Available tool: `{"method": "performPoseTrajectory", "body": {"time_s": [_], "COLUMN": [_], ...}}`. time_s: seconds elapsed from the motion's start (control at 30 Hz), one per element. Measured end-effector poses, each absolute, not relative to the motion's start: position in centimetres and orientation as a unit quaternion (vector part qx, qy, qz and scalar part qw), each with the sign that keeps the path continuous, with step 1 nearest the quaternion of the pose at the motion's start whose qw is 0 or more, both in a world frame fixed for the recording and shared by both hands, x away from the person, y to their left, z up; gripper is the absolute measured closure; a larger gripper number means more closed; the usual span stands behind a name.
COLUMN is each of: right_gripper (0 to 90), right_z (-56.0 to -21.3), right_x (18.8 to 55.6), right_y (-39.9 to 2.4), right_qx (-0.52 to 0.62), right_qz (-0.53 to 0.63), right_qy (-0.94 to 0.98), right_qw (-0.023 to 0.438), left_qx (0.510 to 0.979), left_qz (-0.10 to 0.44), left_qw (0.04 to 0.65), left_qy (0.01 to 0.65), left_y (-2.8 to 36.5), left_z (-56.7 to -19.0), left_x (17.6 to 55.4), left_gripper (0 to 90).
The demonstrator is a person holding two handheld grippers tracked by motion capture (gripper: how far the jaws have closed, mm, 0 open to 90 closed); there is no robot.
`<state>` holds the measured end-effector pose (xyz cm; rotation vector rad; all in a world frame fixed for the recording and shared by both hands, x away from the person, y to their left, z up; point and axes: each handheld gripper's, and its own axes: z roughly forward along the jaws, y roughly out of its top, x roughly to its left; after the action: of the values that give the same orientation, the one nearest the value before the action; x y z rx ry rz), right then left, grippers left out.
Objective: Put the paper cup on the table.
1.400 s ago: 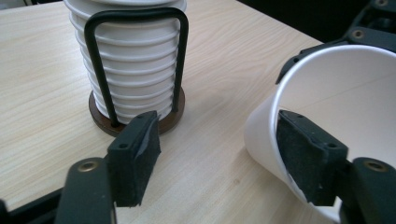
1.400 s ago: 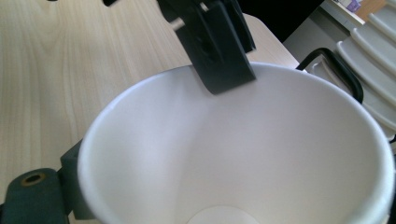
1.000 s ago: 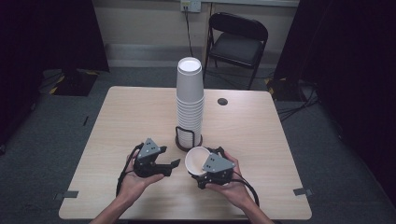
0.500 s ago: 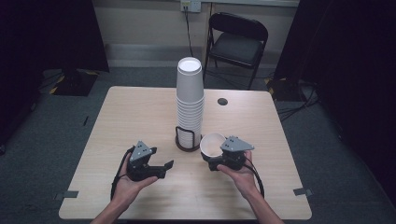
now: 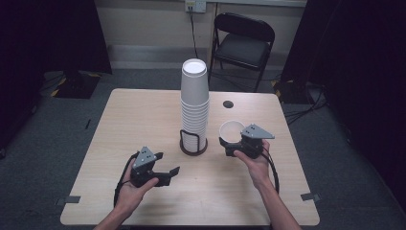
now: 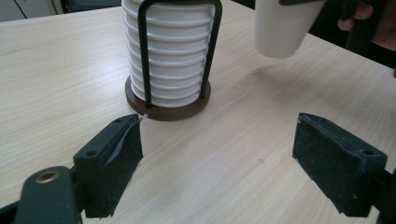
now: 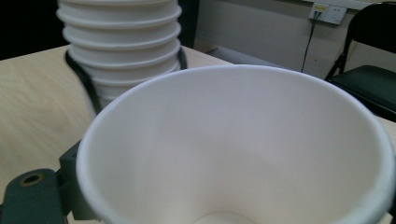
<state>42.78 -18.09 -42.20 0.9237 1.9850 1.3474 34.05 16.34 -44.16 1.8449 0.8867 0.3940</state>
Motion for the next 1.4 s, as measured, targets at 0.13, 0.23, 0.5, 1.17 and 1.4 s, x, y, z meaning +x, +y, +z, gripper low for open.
{"method": "performPoseTrajectory", "body": {"time_s": [0.13,0.23,0.5,1.17,1.4], "right_gripper": [10.5,10.5,10.4,10.2,9.4], "right_z": [-42.4,-42.9,-45.1,-46.8,-46.9], "right_x": [44.0,44.6,46.9,49.3,49.2], "right_y": [-18.5,-18.6,-19.5,-19.4,-19.6], "right_qx": [0.363,0.370,0.411,0.455,0.456], "right_qz": [0.508,0.504,0.499,0.496,0.484], "right_qy": [0.726,0.724,0.704,0.678,0.688], "right_qw": [0.290,0.292,0.294,0.293,0.290], "left_qx": [0.767,0.768,0.770,0.773,0.772], "left_qz": [0.164,0.163,0.170,0.165,0.165], "left_qw": [0.499,0.501,0.501,0.496,0.497], "left_qy": [0.368,0.364,0.357,0.360,0.360], "left_y": [16.4,16.4,16.2,16.4,16.5], "left_z": [-44.2,-44.4,-44.3,-44.6,-44.6], "left_x": [34.0,34.0,33.8,34.0,34.0], "left_gripper": [15.8,15.8,16.1,16.3,16.4]}}
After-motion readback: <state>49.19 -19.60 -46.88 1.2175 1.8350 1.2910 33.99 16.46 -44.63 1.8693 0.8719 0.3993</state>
